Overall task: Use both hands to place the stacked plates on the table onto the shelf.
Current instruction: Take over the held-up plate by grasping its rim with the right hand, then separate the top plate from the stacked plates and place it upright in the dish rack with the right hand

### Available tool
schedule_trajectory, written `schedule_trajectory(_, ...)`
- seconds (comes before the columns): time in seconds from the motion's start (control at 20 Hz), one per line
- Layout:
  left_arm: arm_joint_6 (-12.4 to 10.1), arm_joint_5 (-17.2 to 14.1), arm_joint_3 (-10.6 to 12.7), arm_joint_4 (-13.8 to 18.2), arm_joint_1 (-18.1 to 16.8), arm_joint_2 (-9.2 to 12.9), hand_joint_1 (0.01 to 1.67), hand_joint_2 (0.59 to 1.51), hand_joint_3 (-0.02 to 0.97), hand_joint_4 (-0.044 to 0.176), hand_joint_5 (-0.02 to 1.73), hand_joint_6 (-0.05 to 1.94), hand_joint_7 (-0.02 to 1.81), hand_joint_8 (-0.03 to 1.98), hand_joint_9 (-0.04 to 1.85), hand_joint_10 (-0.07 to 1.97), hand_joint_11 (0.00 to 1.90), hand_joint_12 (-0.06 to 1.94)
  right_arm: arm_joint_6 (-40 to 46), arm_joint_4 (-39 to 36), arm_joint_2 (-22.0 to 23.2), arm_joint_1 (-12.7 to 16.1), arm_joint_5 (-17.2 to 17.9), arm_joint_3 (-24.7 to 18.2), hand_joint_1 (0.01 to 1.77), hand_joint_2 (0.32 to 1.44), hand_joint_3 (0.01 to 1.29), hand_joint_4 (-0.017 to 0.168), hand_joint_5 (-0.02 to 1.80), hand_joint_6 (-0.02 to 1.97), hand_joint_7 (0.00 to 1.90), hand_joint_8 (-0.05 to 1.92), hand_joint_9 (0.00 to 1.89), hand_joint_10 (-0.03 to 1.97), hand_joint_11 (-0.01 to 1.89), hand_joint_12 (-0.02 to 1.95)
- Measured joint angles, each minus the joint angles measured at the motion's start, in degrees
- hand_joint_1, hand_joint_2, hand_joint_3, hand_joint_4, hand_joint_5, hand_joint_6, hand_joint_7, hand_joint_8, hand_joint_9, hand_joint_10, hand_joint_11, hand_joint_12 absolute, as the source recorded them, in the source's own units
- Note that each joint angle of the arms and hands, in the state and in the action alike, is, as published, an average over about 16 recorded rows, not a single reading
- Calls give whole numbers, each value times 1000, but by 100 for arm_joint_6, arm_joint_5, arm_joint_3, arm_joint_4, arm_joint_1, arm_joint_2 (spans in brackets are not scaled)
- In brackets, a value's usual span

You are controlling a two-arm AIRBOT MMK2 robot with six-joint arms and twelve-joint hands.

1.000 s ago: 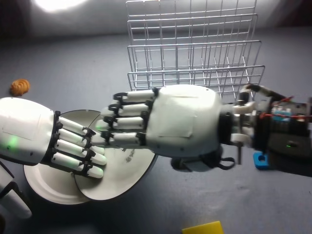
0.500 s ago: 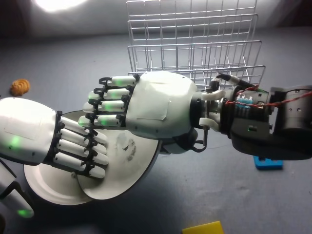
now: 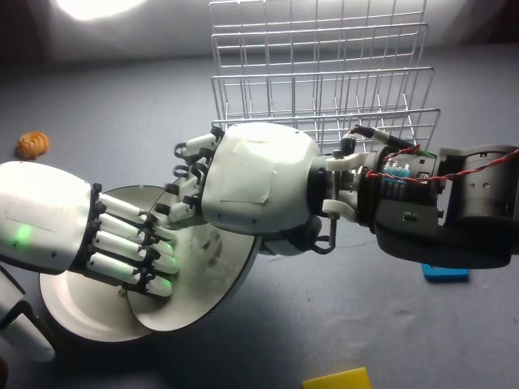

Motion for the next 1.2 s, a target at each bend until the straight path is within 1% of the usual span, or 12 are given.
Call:
schedule_trajectory(0.3, -63, 7, 65, -65, -53, 1, 17, 1163, 17, 1, 127, -21, 94, -11, 127, 5, 16, 135, -8, -38, -3, 26, 106, -23, 1295, 920, 17, -3, 809, 523, 938, 314, 1072, 13, 769, 770)
schedule_trajectory(0.55, -117, 57, 164, -182, -209, 45, 17, 1169, 17, -1, 148, -12, 139, -8, 129, 8, 16, 147, 9, -42, 39, 103, 178, -145, 1277, 911, 15, -4, 950, 763, 1114, 455, 1309, 8, 1020, 662)
schedule_trajectory(0.7, -176, 95, 239, -244, -346, 102, 17, 1172, 17, 0, 165, -5, 165, -5, 135, 8, 16, 152, 30, -5, 93, 184, 176, -266, 1269, 907, 15, -2, 984, 810, 1168, 484, 1374, -3, 1095, 636)
schedule_trajectory(0.9, -297, 144, 336, -307, -612, 233, 17, 1172, 17, 2, 187, 6, 180, -3, 138, 7, 16, 143, 56, 98, 231, 347, 112, -508, 1259, 911, 15, 1, 994, 833, 1214, 525, 1405, -5, 1128, 646)
schedule_trajectory(1.2, -615, 176, 479, -333, -1042, 506, 16, 1170, 17, 2, 209, 16, 186, -2, 139, 7, 16, 147, 257, 244, 691, 686, -45, -1037, 1247, 920, 16, 2, 988, 876, 1255, 583, 1423, -6, 1151, 658)
